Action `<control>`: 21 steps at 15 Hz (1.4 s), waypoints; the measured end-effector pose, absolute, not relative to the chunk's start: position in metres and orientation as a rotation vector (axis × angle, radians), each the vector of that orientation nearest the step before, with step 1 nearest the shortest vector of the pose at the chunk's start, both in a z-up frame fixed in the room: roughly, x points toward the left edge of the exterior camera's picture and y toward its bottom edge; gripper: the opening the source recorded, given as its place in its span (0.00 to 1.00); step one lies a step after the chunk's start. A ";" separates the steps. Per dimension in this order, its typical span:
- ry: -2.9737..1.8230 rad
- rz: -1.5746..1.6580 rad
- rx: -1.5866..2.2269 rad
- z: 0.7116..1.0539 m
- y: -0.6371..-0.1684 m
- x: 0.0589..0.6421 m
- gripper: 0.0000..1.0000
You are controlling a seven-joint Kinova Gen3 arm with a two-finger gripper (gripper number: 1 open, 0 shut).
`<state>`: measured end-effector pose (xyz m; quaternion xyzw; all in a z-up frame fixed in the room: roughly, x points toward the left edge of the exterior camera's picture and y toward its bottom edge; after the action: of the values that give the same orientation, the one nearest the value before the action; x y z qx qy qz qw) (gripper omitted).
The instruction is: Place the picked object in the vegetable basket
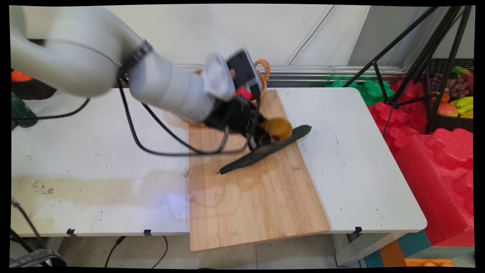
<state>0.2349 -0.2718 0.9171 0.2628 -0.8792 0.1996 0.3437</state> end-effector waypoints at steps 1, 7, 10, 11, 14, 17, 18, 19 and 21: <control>-2.265 0.526 0.690 0.924 -0.274 0.239 0.00; -2.120 0.642 0.811 0.968 -0.308 0.291 0.00; -2.097 0.692 0.890 0.970 -0.331 0.313 0.00; -2.096 0.707 0.913 0.969 -0.339 0.319 0.00; -2.114 0.742 0.969 0.963 -0.361 0.337 0.00; -2.158 0.767 1.036 0.947 -0.389 0.358 0.00; -2.171 0.770 1.050 0.943 -0.396 0.363 0.00; -2.186 0.772 1.062 0.938 -0.402 0.367 0.00; -2.231 0.771 1.083 0.924 -0.421 0.375 0.00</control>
<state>0.3751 -0.4205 0.9241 0.4015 -0.8275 0.2859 0.2688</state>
